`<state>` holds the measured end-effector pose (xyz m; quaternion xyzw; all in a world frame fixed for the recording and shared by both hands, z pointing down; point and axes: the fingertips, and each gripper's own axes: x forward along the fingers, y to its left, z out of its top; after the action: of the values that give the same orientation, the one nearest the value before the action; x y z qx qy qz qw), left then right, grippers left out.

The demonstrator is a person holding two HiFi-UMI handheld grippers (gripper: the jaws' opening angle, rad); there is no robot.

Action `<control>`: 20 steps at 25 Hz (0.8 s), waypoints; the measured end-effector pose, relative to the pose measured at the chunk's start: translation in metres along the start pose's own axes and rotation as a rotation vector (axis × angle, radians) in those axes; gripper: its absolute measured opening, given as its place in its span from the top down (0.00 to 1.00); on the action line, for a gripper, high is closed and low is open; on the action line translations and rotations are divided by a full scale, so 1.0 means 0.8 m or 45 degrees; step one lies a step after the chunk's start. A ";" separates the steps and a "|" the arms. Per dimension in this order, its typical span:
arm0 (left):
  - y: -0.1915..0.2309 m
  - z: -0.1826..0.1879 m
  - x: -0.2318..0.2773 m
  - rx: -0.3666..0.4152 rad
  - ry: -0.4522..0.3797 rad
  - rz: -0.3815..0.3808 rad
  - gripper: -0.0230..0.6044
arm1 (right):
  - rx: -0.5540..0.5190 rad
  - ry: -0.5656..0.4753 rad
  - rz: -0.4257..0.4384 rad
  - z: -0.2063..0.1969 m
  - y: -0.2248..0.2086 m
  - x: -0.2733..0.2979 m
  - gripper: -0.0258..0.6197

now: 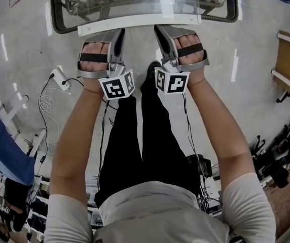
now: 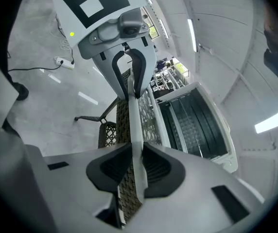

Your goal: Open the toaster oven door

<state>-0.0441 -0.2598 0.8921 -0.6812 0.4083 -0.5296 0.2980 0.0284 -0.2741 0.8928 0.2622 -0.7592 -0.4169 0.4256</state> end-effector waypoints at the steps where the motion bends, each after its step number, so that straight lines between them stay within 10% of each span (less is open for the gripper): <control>1: -0.006 -0.002 0.002 0.001 -0.005 0.007 0.82 | -0.002 -0.002 -0.004 -0.002 0.006 0.004 0.83; 20: -0.053 -0.019 0.029 -0.014 -0.033 0.121 0.84 | 0.072 -0.047 -0.083 -0.016 0.054 0.032 0.83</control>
<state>-0.0459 -0.2590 0.9430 -0.6694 0.4392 -0.5037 0.3245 0.0244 -0.2766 0.9442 0.2910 -0.7694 -0.4135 0.3903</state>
